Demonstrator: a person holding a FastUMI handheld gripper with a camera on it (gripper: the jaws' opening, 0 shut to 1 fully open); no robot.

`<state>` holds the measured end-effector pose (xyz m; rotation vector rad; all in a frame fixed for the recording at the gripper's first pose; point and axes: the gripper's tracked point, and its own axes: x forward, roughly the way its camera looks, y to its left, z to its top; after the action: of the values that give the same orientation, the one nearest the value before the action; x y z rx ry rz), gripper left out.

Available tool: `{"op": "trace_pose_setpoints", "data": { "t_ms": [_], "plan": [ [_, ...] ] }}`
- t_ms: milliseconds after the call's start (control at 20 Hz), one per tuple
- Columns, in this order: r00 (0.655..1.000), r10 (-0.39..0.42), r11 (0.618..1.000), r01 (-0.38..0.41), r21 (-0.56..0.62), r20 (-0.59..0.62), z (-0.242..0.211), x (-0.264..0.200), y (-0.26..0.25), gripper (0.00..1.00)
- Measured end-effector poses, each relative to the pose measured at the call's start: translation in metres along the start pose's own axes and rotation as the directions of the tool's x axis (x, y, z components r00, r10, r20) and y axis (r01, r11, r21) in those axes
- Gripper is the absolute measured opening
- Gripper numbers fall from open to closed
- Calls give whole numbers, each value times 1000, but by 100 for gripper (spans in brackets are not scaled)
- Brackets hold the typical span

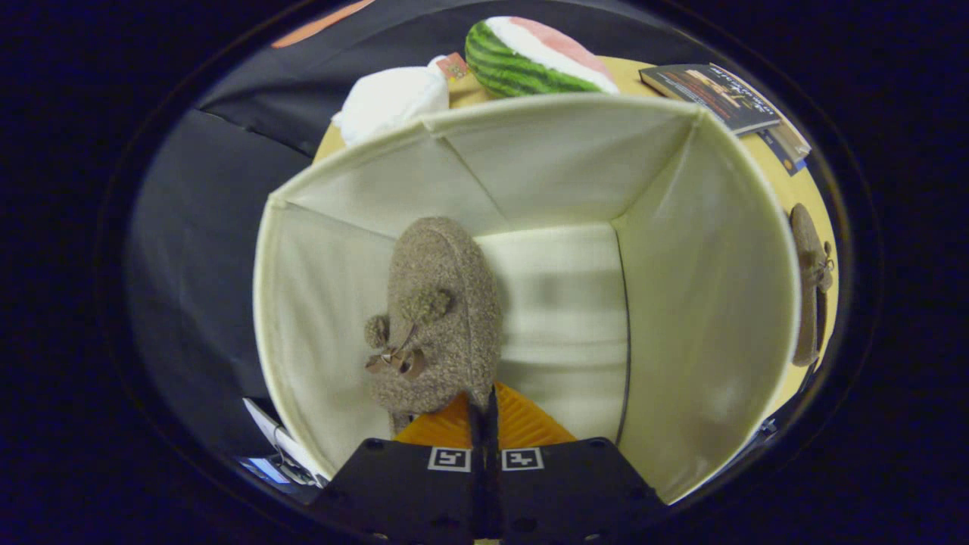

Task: Open the storage box then place both shoes into the box .Put the left shoe in first, then the right shoe, with the right side of both shoes facing outward in a uniform manner.

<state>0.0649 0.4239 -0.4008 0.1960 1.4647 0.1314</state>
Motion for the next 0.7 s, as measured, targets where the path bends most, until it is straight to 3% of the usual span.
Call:
{"op": "trace_pose_setpoints", "data": {
  "t_ms": [150, 400, 500, 600, 700],
  "plan": [
    [999, -51, 999, 51, -19, -2, -2, 14, -4, 1],
    [1000, -9, 999, 9, -40, -10, -4, 6, -2, 11],
    [999, 27, 998, -28, -49, -32, -12, -8, 1, 29],
    [991, 127, 991, -129, -44, -44, -15, -34, 15, 48],
    [988, 144, 986, -149, -74, -59, -22, -55, 9, 61]
  ]
}}
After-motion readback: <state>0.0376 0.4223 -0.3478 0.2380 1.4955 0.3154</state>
